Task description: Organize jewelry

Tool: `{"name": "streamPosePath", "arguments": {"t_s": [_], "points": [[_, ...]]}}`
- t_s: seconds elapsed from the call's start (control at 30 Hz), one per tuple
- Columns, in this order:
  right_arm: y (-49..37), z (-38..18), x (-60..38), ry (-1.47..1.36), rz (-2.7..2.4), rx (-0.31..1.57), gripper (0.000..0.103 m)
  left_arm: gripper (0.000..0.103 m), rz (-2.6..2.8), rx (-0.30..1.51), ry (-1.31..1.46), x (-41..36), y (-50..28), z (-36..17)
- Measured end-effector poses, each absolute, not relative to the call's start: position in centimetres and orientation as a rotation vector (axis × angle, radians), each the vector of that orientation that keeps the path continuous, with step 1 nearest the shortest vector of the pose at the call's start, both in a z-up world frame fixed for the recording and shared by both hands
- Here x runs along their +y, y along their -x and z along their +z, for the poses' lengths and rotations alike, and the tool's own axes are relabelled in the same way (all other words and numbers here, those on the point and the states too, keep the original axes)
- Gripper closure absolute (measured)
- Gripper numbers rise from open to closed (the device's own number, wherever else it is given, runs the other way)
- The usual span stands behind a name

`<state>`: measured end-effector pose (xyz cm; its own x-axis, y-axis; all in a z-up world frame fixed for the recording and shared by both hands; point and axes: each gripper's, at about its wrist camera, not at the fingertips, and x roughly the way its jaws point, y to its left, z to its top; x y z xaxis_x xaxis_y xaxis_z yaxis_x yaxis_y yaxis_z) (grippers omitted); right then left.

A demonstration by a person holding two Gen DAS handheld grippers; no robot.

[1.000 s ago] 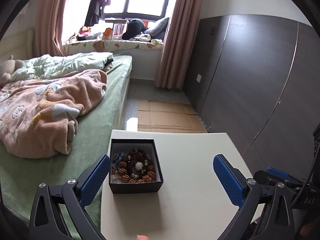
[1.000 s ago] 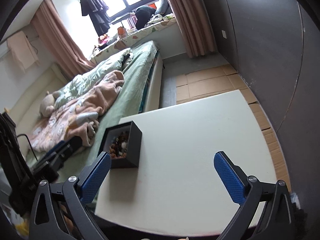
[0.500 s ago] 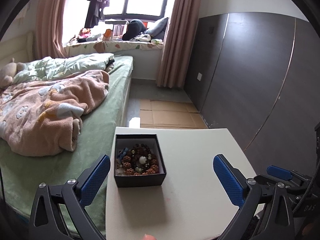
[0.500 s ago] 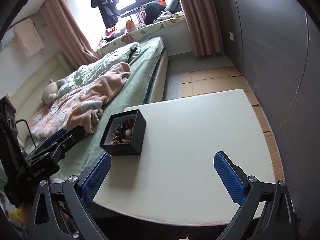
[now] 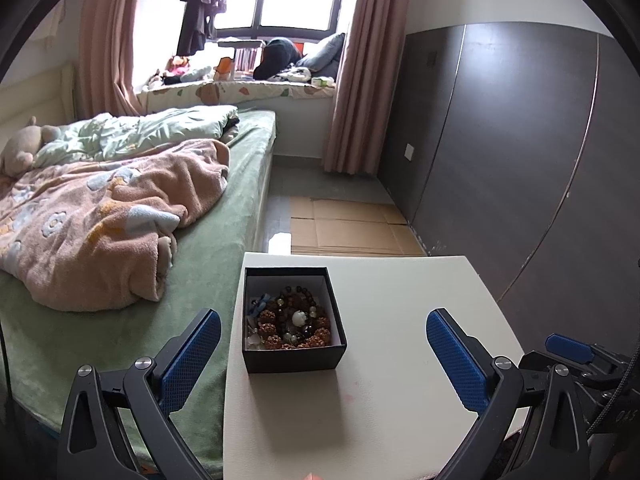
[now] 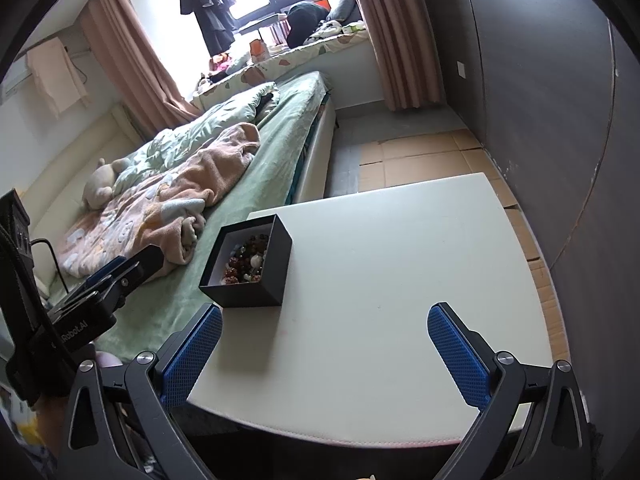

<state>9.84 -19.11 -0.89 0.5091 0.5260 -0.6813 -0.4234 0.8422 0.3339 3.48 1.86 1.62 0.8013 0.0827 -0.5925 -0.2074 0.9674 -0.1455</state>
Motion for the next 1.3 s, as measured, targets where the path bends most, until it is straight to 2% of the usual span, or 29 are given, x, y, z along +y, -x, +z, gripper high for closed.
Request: {"name": "streamPosePath", "arguments": {"t_s": [1.3], "points": [[-9.32, -0.71, -19.89, -0.135, 0.575, 0.854, 0.000, 0.000, 0.157, 0.647, 0.173, 1.11, -3.25, 1.30]]}}
